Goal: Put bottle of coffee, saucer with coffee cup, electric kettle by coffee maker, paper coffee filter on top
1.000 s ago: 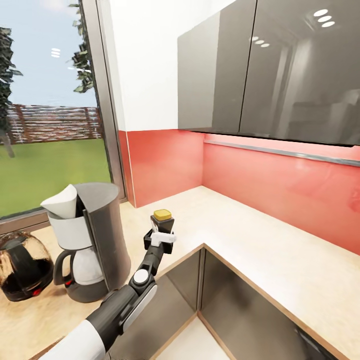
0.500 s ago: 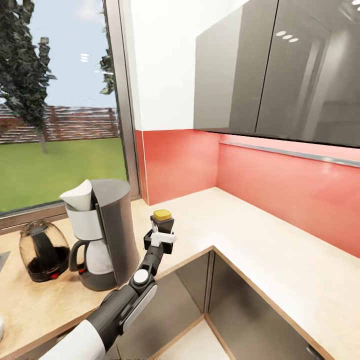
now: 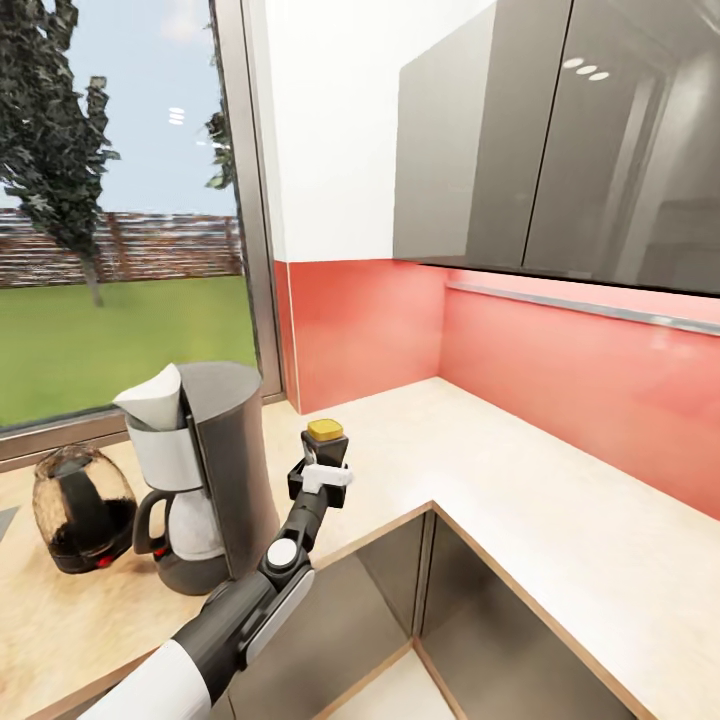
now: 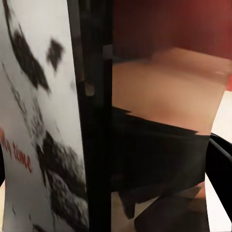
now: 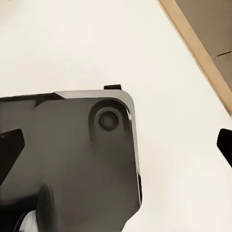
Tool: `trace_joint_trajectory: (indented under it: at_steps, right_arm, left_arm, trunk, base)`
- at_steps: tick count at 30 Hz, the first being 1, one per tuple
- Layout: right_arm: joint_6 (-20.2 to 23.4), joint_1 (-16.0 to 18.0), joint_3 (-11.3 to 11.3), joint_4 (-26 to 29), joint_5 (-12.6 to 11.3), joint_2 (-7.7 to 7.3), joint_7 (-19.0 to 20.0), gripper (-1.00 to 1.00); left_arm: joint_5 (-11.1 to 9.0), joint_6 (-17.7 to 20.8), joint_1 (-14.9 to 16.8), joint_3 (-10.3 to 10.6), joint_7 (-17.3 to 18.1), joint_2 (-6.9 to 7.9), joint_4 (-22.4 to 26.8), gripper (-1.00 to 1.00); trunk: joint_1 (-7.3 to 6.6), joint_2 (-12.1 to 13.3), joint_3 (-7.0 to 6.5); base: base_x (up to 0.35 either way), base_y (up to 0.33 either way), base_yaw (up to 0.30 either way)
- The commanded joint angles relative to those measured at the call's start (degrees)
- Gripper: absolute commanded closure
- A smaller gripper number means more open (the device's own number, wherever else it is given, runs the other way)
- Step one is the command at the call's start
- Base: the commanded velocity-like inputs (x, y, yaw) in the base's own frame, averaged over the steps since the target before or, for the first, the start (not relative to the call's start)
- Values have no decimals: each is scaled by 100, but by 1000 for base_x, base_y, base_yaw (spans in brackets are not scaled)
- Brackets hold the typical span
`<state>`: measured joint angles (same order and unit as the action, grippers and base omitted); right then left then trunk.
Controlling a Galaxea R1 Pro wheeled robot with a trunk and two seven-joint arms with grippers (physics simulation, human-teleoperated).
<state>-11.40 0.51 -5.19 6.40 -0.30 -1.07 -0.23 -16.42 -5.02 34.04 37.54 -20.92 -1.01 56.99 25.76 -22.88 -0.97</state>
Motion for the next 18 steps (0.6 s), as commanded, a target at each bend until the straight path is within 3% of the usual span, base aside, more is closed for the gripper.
trace_joint_trajectory:
  at_steps: [1, 6, 18]
  right_arm:
    - [-24, 2, -35, -7, -5, 1, 6, -100]
    - [-28, 2, -35, -7, 2, 1, 6, -100]
    - [-38, 2, -35, -7, 12, 1, 6, -100]
  left_arm:
    - [-61, -38, 6, 25, -35, 4, -4, 100]
    - [-44, -38, 6, 26, -35, -3, -4, 100]
    - [-52, -37, 6, 26, -35, -4, -4, 100]
  trunk:
    - [2, -4, 2]
    - [2, -4, 2]
    - [2, -4, 2]
  base:
    - [7, -2, 0]
    - [45, -11, 0]
    - [156, -95, 0]
